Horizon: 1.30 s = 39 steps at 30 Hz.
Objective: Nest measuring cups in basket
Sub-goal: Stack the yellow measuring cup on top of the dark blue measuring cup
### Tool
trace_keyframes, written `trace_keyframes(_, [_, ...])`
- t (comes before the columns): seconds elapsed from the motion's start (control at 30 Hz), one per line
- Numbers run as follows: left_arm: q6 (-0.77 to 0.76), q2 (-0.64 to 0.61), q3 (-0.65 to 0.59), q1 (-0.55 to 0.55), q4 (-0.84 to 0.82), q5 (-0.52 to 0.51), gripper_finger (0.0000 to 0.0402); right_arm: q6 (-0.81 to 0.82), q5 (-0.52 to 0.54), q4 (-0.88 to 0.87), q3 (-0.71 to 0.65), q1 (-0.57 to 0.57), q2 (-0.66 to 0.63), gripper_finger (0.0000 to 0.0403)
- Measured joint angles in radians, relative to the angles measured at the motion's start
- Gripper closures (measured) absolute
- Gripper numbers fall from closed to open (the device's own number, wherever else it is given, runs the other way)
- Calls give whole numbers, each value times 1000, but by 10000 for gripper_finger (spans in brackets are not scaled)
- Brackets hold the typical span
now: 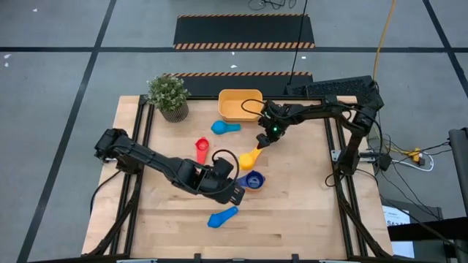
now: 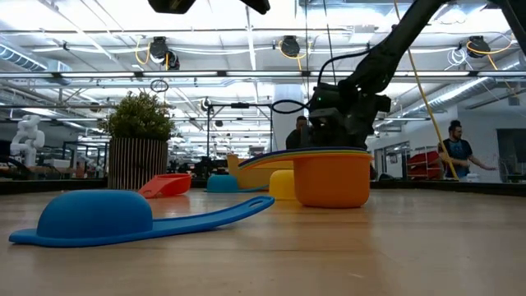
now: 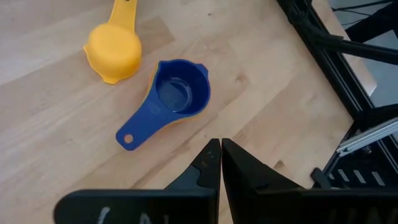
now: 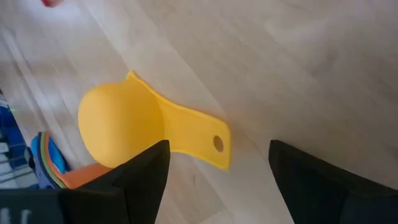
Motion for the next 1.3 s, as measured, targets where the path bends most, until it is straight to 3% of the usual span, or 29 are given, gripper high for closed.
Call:
trace_keyframes(0.2, [1, 0, 0, 3, 3, 0, 385, -35, 7, 2, -1, 4, -9, 180])
trace_keyframes(0.7, [47, 0, 0, 6, 3, -2, 385, -31, 29, 2, -6, 97, -12, 390])
trace_keyframes(0.93, [58, 0, 0, 5, 3, -1, 385, -9, 35, 39, -6, 104, -48, 400])
trace_keyframes(1.13, [63, 1, 2, 6, 1, -4, 384, 16, 79, -18, -6, 103, -225, 402])
trace_keyframes(1.2, [119, 2, 15, 6, 9, -28, 378, 43, 99, -51, -6, 103, -304, 402])
trace_keyframes(1.3, [321, 2, 30, 6, 104, -84, 353, 101, 144, -113, -6, 112, -426, 402])
